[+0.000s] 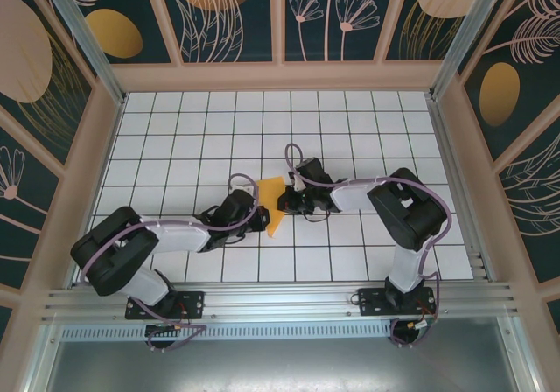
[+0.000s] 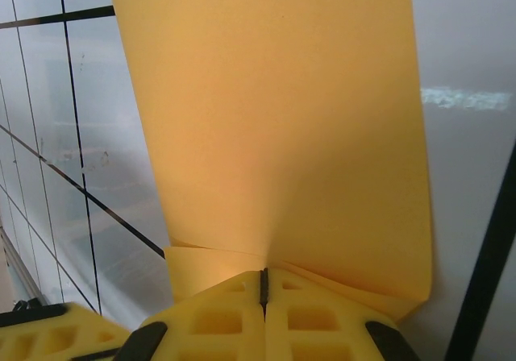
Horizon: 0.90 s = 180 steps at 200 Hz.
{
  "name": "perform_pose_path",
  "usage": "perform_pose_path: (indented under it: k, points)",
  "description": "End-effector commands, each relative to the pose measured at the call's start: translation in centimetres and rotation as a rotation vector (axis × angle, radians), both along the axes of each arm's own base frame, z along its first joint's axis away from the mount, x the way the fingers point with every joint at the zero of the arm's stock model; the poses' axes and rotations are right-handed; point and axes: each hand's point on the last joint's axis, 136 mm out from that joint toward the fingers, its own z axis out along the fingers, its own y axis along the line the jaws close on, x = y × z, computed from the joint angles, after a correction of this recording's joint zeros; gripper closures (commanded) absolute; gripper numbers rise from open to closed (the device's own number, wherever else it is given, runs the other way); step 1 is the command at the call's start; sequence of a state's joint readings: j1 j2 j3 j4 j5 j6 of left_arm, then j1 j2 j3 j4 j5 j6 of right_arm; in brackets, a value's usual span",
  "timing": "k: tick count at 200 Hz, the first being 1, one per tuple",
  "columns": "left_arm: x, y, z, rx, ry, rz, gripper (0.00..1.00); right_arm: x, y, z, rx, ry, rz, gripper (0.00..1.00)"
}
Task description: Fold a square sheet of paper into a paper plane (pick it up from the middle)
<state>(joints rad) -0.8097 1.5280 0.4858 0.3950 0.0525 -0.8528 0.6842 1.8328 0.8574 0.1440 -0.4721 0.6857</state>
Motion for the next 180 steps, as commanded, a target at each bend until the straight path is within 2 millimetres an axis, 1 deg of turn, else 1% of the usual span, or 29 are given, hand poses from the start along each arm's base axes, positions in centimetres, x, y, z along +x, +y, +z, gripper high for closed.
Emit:
perform_pose_path:
  k: [1, 23, 43, 59, 76, 94, 113, 127, 141, 160, 180]
  points:
    - [0.7, -1.4, 0.1, -0.066, 0.002, -0.004, 0.96, 0.0, -0.4, -0.7, -0.036, 0.005, 0.002, 0.96]
    - [0.2, -1.1, -1.3, -0.055, 0.046, 0.013, 0.98, 0.0, -0.3, -0.1, -0.028, -0.003, 0.006, 0.95]
    - [-0.6, -0.5, -2.0, -0.068, 0.071, 0.022, 0.99, 0.2, 0.1, 1.6, 0.004, -0.028, 0.012, 0.92]
    - [-1.0, -0.2, -2.0, -0.081, 0.074, 0.024, 0.99, -0.1, 0.7, 3.4, 0.039, -0.054, 0.032, 0.91]
    - [-1.1, -0.1, -1.9, -0.078, 0.074, 0.021, 0.99, -1.0, 1.2, 4.6, 0.060, -0.066, 0.053, 0.91]
    - [-1.0, -0.2, -1.2, -0.085, 0.061, 0.020, 0.96, -1.8, 0.9, 4.7, 0.054, -0.062, 0.037, 0.91]
    - [-0.4, -0.4, 0.3, -0.092, 0.029, 0.024, 0.93, -2.6, 0.7, 4.4, 0.061, -0.043, 0.032, 0.92]
    - [0.1, -0.1, 1.0, -0.065, 0.005, 0.043, 0.90, -3.3, 0.8, 4.1, 0.064, -0.027, 0.035, 0.93]
    - [0.7, 0.2, 1.7, -0.044, -0.022, 0.058, 0.89, -4.2, 1.1, 4.1, 0.080, -0.015, 0.044, 0.94]
    - [1.2, 0.8, 1.8, -0.015, -0.032, 0.080, 0.90, -5.3, 1.6, 3.8, 0.098, 0.012, 0.061, 0.96]
    - [1.7, 1.2, 1.6, -0.030, -0.020, 0.100, 0.91, -6.4, 2.2, 3.5, 0.123, 0.032, 0.082, 0.96]
